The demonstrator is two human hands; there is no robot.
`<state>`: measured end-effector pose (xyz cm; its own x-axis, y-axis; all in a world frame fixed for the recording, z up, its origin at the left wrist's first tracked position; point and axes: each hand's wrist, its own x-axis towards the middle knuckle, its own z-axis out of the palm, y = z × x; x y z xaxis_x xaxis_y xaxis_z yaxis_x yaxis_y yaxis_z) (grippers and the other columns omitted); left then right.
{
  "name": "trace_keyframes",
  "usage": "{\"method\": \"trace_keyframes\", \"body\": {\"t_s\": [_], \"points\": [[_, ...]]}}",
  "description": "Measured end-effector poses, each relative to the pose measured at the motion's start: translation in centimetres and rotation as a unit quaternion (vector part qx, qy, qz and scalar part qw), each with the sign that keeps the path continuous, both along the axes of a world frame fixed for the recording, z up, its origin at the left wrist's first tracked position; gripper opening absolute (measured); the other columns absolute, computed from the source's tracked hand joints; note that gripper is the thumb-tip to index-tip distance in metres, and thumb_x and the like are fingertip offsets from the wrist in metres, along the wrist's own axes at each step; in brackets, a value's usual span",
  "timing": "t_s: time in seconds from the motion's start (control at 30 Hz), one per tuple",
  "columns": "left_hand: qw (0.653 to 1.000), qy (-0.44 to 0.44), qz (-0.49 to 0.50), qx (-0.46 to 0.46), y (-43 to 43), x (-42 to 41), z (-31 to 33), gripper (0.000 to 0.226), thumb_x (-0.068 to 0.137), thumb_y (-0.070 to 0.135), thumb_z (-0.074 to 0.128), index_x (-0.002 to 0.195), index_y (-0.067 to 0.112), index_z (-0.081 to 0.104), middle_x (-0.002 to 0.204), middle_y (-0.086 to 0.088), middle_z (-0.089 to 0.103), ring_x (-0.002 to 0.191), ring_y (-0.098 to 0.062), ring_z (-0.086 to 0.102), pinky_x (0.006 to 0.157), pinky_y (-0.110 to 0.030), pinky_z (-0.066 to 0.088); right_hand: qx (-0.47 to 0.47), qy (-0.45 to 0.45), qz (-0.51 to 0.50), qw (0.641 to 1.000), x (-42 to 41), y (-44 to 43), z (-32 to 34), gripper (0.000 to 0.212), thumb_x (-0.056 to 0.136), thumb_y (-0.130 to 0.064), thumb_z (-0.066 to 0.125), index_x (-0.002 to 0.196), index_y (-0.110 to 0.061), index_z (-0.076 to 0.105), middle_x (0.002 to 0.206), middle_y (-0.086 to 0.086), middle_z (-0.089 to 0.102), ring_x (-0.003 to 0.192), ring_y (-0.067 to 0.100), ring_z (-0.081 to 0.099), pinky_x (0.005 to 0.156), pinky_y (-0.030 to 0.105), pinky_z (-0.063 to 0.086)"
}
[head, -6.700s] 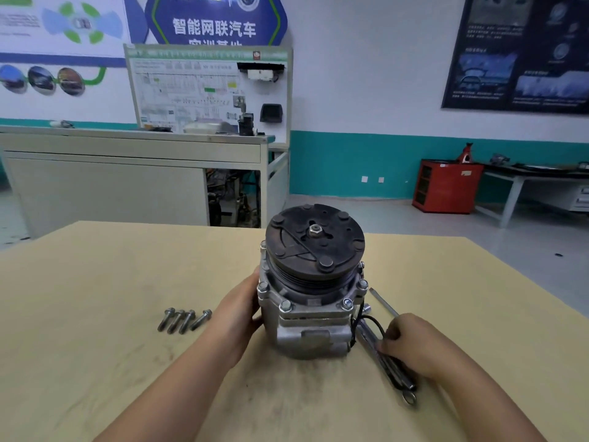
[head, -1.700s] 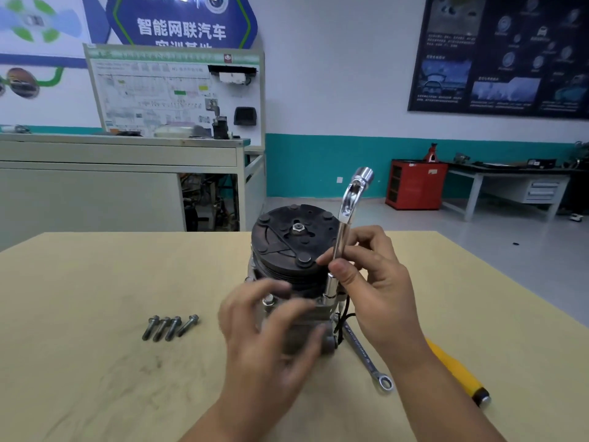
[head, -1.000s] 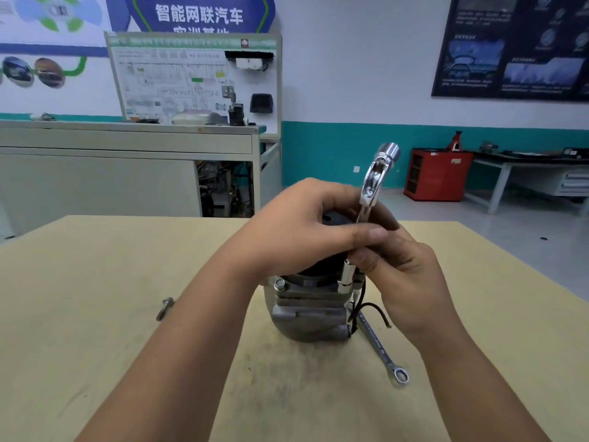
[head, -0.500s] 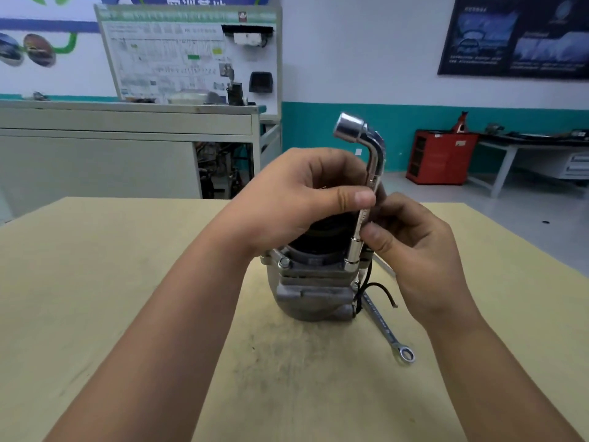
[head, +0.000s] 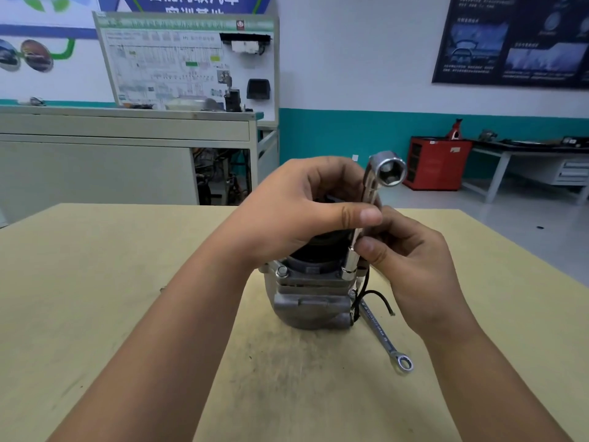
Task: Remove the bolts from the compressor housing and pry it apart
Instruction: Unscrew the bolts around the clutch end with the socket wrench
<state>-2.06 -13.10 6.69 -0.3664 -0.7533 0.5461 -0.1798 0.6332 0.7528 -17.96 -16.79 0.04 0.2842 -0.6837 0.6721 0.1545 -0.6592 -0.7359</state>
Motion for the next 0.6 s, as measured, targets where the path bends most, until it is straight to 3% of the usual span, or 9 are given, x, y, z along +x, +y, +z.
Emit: {"method": "trace_keyframes", "body": {"t_s": [0.1,0.3,0.5,0.6], "points": [[0.999,0.024,-0.029,0.008,-0.02,-0.01,-0.16,0.018,0.077,0.013,0.071,0.083,0.029,0.075,0.088,0.007,0.073,0.089,-0.009,0.068,0.083,-0.023,0.051,0.011,-0.008,0.006,1.0,0.06,0.01,0.0,0.023,0.072,-0.015,0.064,0.083,-0.033,0.073,0.081,-0.003,0.065,0.083,0.014,0.062,0.077,0.027,0.053],[0.998,0.039,-0.045,0.024,0.07,-0.08,-0.27,0.019,0.082,0.005,0.06,0.093,0.019,0.07,0.087,0.008,0.073,0.088,-0.008,0.069,0.082,-0.021,0.052,-0.002,-0.008,0.02,1.0,0.3,0.23,0.12,0.034,0.078,-0.013,0.059,0.092,-0.041,0.072,0.088,-0.004,0.066,0.089,0.009,0.063,0.078,0.02,0.051],[0.999,0.028,-0.018,0.014,0.15,0.07,-0.1,0.018,0.077,0.012,0.066,0.078,0.028,0.073,0.078,0.009,0.071,0.08,-0.009,0.068,0.078,-0.021,0.051,-0.013,0.007,-0.001,1.0,0.17,0.56,-0.09,0.023,0.066,-0.036,0.07,0.087,-0.044,0.068,0.072,-0.015,0.06,0.07,0.004,0.053,0.065,0.022,0.05],[1.0,0.018,-0.014,0.007,0.05,0.06,-0.09,0.017,0.075,0.015,0.068,0.076,0.031,0.073,0.076,0.007,0.071,0.078,-0.01,0.067,0.078,-0.022,0.052,-0.008,-0.001,-0.011,1.0,0.46,0.63,-0.23,0.026,0.061,-0.037,0.073,0.085,-0.044,0.067,0.071,-0.016,0.061,0.069,0.005,0.054,0.065,0.025,0.051]]}}
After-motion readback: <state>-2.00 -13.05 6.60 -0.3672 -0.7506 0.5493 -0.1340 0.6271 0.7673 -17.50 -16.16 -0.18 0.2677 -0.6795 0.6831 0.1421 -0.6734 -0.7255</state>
